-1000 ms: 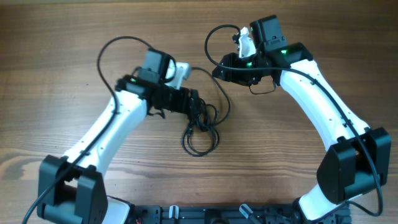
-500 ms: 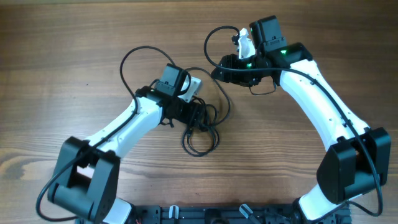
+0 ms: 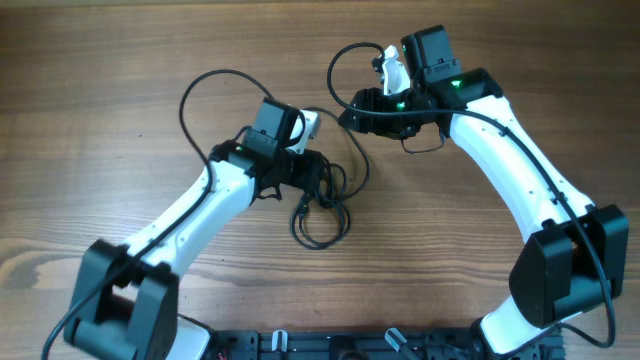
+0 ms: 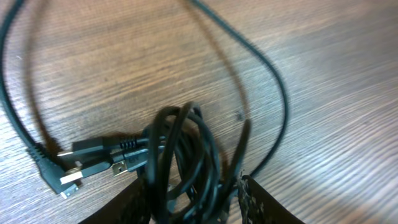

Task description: Untangle cables

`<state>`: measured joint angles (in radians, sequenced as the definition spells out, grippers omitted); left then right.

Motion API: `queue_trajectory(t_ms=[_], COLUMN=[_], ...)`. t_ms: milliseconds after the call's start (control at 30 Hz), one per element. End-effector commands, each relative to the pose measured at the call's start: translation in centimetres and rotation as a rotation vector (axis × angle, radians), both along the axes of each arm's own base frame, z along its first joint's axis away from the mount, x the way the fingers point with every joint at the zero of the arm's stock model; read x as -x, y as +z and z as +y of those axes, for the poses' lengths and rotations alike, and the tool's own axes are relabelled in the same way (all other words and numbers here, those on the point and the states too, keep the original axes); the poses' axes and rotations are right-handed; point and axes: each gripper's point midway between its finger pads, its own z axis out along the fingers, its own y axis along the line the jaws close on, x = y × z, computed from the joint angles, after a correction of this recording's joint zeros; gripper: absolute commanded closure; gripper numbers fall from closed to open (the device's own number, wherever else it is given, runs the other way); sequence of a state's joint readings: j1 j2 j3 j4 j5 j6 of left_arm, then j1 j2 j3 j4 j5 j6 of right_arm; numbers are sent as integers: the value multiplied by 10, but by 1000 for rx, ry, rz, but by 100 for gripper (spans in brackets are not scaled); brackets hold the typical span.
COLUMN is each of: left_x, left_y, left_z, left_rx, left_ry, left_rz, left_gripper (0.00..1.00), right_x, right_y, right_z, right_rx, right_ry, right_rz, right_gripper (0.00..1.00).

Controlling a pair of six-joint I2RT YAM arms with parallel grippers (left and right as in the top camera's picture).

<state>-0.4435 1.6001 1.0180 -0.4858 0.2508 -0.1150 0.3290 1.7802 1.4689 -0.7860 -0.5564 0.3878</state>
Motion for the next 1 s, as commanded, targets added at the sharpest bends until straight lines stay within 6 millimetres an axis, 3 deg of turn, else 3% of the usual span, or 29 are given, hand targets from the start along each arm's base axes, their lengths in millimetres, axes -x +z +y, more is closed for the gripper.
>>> queue_trajectory(t_ms=[0,100,133,167,233,367,433,500,533,600,700,767,900,967], left_x=[-3,3,6,7,8,4,1,-1,-2,-4,-5,-7,-18,-24], left_y=[18,9,4,-3,-11,-25,-27,-26,-25,-24,-23,-21,-11,4], left_z=[1,4,6,8,8,6,5,4,4,3,2,4,26,37], left_rx=[24,6,-6,-26,-41,-48,-45,-41,-38,-34,-29,-14,63,165], left_ry=[32,31,24,18,6,5,5,6,7,10,12,55,284,370], left_rz=[-35,-3,13,26,43,59,53,43,38,33,27,42,104,141], left_gripper=[55,52,47,35,25,24,31,52,57,59,71,92,96,96], right_x=[-2,-1,0,0,0,1,1,1,1,1,1,2,5,8], right_y=[12,11,11,11,11,10,10,10,10,10,10,10,10,10], right_z=[0,-1,-1,-1,-1,-1,-1,-1,-1,-1,-1,-1,5,10], right_rx=[2,3,4,5,6,7,7,7,7,7,7,7,8,8], right_ry=[13,13,13,13,14,13,13,13,14,14,13,16,38,63], right_rz=[-45,-41,-39,-37,-35,-31,-31,-31,-32,-33,-32,-32,-37,-46], right_gripper=[39,39,39,39,39,39,39,39,39,39,39,39,39,38])
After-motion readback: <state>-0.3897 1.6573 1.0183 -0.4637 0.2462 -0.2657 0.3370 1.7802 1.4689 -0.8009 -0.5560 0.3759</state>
